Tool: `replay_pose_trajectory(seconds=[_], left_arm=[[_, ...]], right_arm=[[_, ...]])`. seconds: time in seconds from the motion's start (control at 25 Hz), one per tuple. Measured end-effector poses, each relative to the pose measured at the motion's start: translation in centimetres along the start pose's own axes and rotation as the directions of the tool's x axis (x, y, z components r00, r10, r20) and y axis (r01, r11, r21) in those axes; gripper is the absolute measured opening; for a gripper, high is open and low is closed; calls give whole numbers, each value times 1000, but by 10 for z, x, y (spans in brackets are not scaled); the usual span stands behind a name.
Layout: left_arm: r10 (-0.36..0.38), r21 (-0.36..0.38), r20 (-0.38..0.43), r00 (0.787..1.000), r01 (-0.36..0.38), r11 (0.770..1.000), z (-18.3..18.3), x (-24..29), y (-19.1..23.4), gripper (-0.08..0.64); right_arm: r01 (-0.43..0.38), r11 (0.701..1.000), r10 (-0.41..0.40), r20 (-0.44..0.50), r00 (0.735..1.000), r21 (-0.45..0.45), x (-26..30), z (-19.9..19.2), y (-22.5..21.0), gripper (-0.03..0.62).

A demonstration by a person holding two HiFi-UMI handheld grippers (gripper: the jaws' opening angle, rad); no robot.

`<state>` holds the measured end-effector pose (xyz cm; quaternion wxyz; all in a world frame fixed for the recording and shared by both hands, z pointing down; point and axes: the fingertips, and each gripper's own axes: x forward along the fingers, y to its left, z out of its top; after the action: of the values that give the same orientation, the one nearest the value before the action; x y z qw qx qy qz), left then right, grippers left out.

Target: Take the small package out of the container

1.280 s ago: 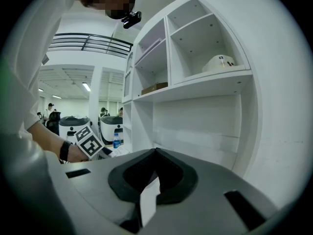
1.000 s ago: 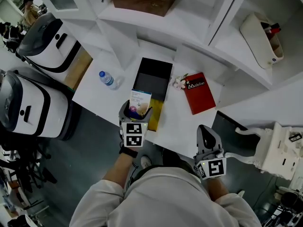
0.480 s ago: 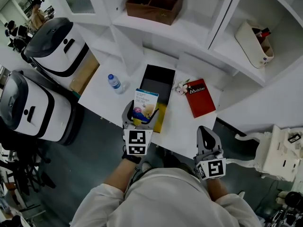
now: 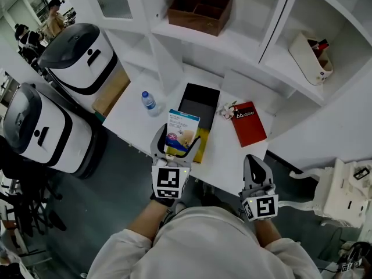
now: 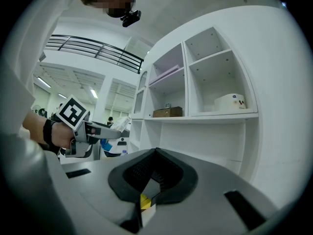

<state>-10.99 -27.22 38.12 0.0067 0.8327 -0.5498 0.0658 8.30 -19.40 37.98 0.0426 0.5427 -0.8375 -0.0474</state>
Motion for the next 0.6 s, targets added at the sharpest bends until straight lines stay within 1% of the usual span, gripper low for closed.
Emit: replay_pose_trajectory(seconds=[0.44, 0.6], left_arm=[[-6, 11, 109, 994, 4, 1000, 34, -39, -4, 433], [-2, -6, 118, 993, 3, 1000, 39, -49, -6, 433]], right_arm=[[10, 1000, -10, 22, 1000, -6, -12, 11, 10, 23], [9, 1000, -9, 28, 1000, -11, -15, 14, 14, 23]])
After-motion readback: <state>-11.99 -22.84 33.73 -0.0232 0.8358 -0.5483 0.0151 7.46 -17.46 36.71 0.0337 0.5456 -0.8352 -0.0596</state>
